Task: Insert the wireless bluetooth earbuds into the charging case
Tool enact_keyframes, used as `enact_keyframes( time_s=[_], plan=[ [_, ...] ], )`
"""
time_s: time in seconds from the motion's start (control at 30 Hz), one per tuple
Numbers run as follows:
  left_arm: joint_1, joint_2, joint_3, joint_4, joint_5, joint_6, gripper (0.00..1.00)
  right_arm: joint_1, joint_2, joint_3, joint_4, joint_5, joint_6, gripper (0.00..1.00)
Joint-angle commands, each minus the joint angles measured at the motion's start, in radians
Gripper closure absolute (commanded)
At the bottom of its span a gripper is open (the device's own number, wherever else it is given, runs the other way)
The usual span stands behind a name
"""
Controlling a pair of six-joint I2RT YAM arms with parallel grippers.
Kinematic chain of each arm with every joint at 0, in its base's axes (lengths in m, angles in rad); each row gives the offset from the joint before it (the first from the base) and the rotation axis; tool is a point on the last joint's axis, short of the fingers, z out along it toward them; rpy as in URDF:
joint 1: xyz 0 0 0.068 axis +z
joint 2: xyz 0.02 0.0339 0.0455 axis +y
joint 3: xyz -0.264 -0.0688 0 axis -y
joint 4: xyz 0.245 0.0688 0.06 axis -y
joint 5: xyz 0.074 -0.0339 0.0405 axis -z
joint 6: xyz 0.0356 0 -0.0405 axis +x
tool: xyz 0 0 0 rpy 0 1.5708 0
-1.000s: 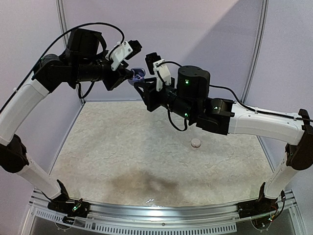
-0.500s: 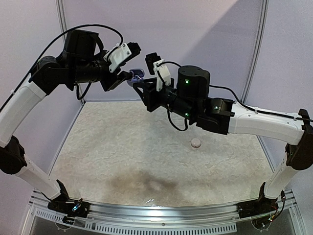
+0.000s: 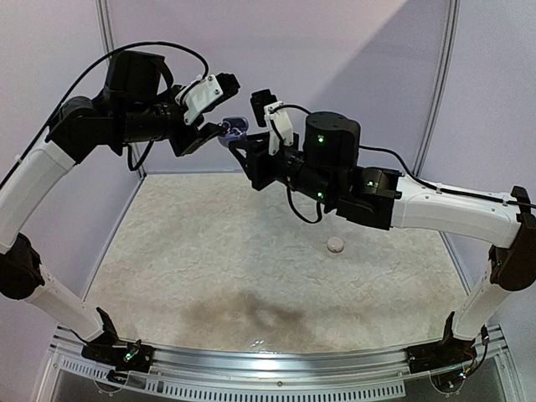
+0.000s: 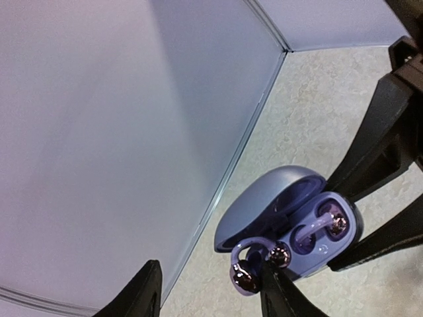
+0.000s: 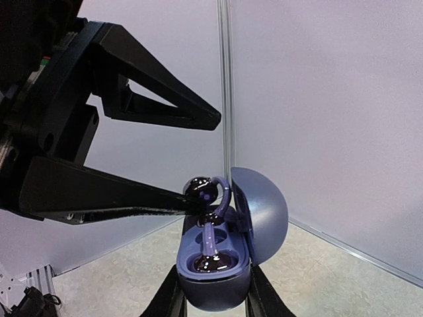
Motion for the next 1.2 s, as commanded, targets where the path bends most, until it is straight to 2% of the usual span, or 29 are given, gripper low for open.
enact_keyframes(
  time_s=[0.0, 0.37, 0.7, 0.83, 0.97, 1.17],
  plan=[
    [-0.033, 0.001, -0.006, -0.078, 0.066, -0.011, 0.48, -0.012, -0.029, -0.011, 0.122, -0.004, -0.011, 1.00],
    [-0.031, -0.012, 0.017, -0.104, 0.135, -0.092, 0.45, -0.014, -0.036, -0.016, 0.137, -0.009, -0.025, 1.00],
    [-0.022, 0.007, 0.140, -0.143, 0.118, -0.125, 0.46, -0.018, -0.048, -0.028, 0.125, -0.019, -0.028, 1.00],
    [-0.002, 0.010, 0.189, -0.153, 0.147, -0.159, 0.57, -0.021, -0.052, -0.031, 0.115, -0.047, -0.027, 1.00],
    [0.057, 0.044, 0.240, -0.152, 0.179, -0.229, 0.79, -0.020, -0.055, -0.032, 0.109, -0.067, -0.025, 1.00],
    [0.077, 0.069, 0.239, -0.149, 0.240, -0.282, 0.83, -0.020, -0.061, -0.030, 0.103, -0.091, -0.023, 1.00]
  ],
)
